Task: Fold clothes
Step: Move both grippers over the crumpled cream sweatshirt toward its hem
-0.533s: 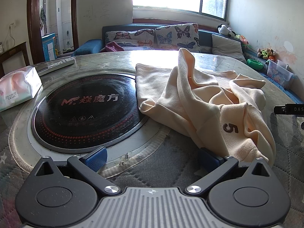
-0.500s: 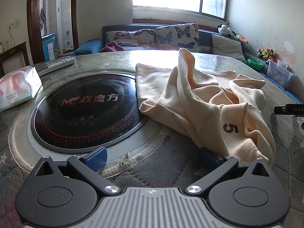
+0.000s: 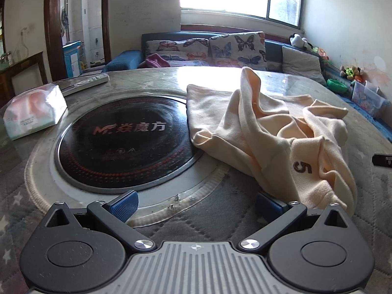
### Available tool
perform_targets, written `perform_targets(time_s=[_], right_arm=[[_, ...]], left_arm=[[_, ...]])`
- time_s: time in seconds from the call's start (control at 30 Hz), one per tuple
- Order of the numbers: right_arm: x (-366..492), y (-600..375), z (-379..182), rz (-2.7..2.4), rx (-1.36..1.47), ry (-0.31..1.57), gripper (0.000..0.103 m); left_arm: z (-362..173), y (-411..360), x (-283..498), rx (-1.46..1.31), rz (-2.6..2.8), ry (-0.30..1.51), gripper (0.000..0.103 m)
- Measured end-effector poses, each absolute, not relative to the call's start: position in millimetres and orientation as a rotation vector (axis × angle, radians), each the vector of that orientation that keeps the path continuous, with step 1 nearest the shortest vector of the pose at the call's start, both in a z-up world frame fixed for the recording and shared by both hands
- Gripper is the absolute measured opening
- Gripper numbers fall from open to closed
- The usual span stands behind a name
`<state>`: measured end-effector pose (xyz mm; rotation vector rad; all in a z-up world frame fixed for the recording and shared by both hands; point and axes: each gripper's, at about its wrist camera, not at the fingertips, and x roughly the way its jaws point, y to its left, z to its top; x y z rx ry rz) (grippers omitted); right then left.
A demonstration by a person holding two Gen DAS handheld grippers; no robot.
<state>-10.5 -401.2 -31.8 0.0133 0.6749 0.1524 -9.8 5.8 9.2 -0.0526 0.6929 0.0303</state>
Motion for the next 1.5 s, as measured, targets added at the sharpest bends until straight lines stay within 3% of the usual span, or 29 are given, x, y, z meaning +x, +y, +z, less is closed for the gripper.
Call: perform_targets(time_s=[1.5], right_arm=[[-101,-364,-1,0.311,-0.022,0.597,0.103]], left_arm=[[48,-25,-75,-0.049,0.027,0.685,0.103]])
